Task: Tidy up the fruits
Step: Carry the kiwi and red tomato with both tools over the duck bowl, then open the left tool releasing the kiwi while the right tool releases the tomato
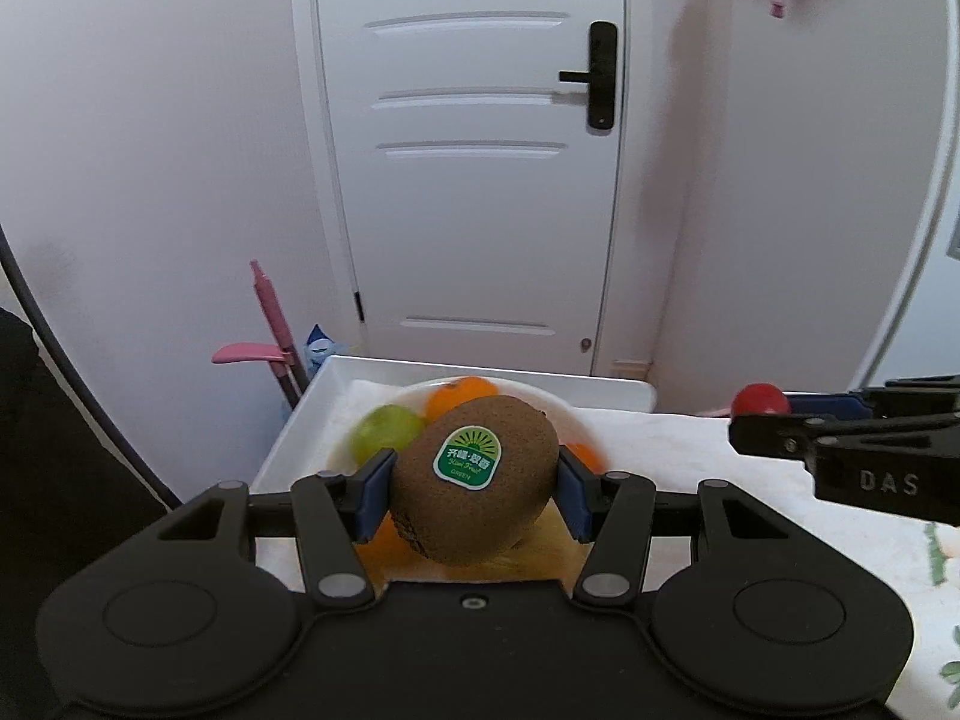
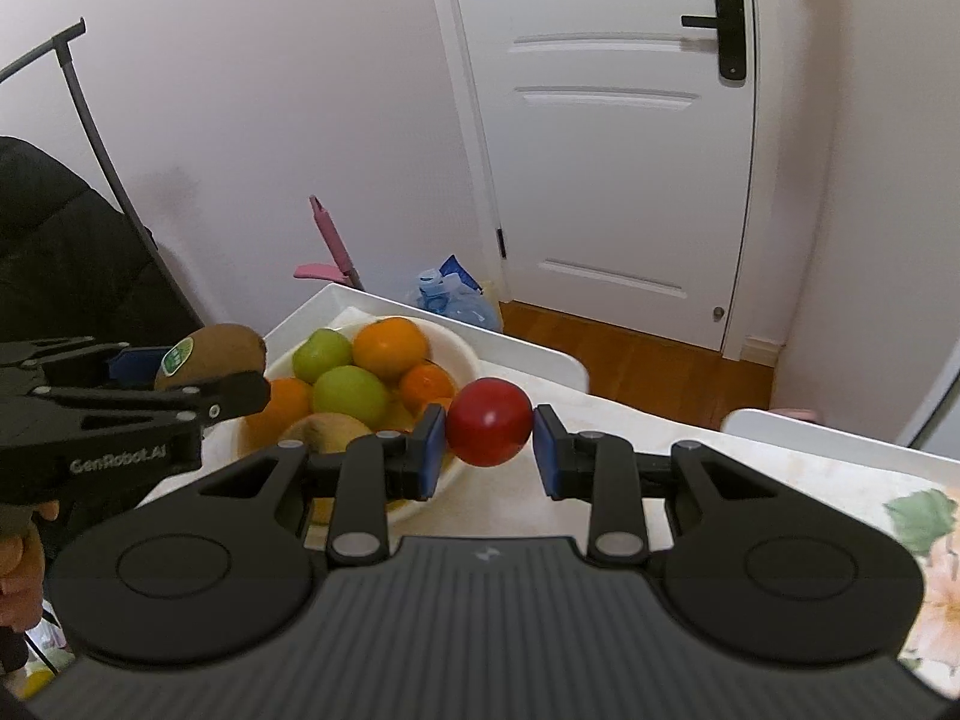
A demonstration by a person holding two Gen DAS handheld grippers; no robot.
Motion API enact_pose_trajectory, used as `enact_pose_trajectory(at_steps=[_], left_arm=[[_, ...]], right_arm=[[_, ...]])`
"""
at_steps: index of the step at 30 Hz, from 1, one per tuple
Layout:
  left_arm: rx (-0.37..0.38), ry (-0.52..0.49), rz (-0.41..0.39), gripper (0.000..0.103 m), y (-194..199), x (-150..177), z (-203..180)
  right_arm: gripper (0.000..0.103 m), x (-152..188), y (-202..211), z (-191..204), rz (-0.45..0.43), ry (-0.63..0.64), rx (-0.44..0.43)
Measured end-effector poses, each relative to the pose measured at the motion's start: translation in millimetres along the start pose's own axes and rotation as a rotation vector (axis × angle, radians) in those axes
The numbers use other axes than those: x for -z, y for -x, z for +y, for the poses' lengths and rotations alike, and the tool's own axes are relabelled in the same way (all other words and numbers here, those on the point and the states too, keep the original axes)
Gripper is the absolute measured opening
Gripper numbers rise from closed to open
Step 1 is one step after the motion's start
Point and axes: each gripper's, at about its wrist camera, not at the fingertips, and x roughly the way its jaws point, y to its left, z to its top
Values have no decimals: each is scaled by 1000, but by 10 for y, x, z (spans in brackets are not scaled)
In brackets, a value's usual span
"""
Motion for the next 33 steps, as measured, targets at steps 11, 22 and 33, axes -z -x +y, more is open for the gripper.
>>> enact_pose_trajectory(at_steps=[11,22,33], left_arm=[[24,-35,27,59,-484,8,392],[56,-76,42,59,-817,-56,484],[85,-92,10,102,-720,-57,510]], right_arm=[[46,-22,-388,307,29,-38,35],[46,-32,-552,341,41,-74,83],[46,-98,-551,396,41,-65,86]])
